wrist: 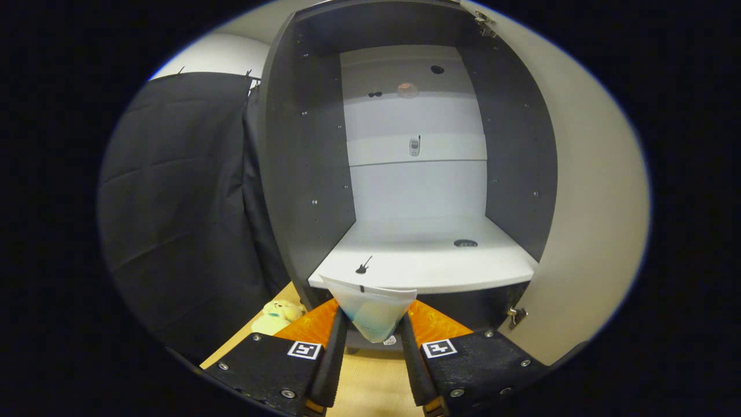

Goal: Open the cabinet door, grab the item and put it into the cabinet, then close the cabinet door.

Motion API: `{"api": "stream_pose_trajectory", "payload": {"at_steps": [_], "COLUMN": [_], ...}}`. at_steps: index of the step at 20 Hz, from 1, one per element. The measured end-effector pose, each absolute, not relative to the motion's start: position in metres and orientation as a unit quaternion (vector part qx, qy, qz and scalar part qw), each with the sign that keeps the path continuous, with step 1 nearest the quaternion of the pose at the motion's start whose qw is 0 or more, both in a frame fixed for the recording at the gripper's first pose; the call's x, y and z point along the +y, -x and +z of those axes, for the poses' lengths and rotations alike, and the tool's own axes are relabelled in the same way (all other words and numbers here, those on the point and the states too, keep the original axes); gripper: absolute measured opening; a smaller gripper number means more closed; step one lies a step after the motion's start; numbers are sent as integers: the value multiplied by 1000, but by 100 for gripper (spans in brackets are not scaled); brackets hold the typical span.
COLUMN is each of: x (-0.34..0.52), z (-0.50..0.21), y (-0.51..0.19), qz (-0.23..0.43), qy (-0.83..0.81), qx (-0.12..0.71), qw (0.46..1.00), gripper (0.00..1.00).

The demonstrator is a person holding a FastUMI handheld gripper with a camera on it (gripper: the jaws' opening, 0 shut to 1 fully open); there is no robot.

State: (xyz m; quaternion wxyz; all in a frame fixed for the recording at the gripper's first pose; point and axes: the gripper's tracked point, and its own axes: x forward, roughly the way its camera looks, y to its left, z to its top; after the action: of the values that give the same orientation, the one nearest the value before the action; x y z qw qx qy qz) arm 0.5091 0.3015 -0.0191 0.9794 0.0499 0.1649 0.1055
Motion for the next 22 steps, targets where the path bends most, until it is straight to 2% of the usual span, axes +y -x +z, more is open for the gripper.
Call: {"api": "stream_pose_trajectory", "payload": {"at_steps": [4, 9, 16, 20, 21, 22], "x": [298, 297, 289, 279, 275, 272], "z": [7, -5, -25, -16, -11, -4], "y": [-557, -608, -636, -632, -629, -623], "qz": [92, 76, 51, 41, 33, 29], "qy": [-49, -57, -44, -32, -22, -14], "qx": [158, 194, 216, 203, 193, 182], "qw": [982, 976, 974, 978, 980, 983], "gripper": [49, 49, 52, 79, 89, 93]}}
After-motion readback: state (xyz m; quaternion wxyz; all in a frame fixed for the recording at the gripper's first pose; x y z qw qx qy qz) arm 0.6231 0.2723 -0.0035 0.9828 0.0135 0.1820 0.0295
